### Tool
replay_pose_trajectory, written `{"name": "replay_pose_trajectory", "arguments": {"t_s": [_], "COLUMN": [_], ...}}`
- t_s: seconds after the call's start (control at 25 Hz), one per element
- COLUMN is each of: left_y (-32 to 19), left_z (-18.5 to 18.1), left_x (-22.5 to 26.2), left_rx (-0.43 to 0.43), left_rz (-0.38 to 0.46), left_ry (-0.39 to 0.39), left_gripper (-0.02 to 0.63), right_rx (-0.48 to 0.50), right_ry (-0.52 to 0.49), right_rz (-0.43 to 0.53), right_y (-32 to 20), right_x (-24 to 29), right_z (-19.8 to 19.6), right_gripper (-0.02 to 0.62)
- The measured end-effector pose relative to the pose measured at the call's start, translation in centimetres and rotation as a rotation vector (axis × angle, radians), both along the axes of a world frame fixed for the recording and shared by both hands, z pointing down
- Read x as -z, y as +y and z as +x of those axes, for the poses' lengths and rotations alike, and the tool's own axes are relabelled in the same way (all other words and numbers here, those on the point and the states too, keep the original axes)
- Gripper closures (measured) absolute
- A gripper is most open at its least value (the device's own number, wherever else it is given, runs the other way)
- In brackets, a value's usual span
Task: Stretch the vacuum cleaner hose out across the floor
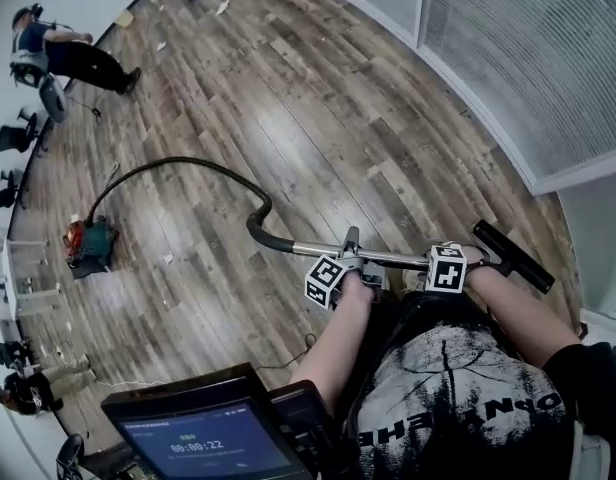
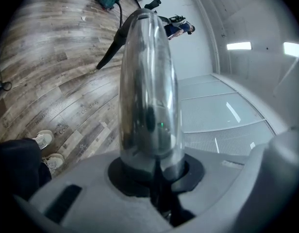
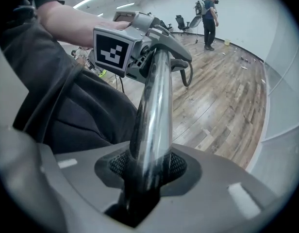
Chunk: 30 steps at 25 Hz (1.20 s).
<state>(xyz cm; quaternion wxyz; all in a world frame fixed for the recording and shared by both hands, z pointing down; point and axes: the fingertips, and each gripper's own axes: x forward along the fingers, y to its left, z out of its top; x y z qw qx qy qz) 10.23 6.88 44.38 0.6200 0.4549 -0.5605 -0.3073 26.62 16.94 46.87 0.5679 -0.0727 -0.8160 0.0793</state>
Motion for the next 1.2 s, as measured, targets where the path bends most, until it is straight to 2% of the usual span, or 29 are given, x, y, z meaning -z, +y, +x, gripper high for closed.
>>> {"name": "replay_pose_trajectory", "arguments": {"t_s": [0.36, 0.64, 0.92, 1.2], "left_y": [-2.4, -3.1, -4.1, -5.8], "left_z": [1.5, 3.1, 8.2, 14.5], "left_x": [0.2, 0.3, 0.4, 0.9], "left_rx": [-0.086, -0.065, 0.014, 0.055], "left_rz": [0.019, 0.021, 0.011, 0.006], "left_ry": [0.051, 0.038, -0.003, -0.05], "left_gripper": [0.554, 0.554, 0.554, 0.554], "right_rx": [-0.09, -0.069, 0.005, 0.045], "right_ry": [0.055, 0.039, -0.004, -0.047], "right_rz": [0.031, 0.031, 0.03, 0.012], "right_y": [-1.1, -2.1, -4.4, -6.6], "right_x": [1.0, 0.9, 0.4, 0.2], "right_z": [0.7, 2.6, 8.3, 15.0], "right_gripper": [0.454, 0.454, 0.454, 0.454]}}
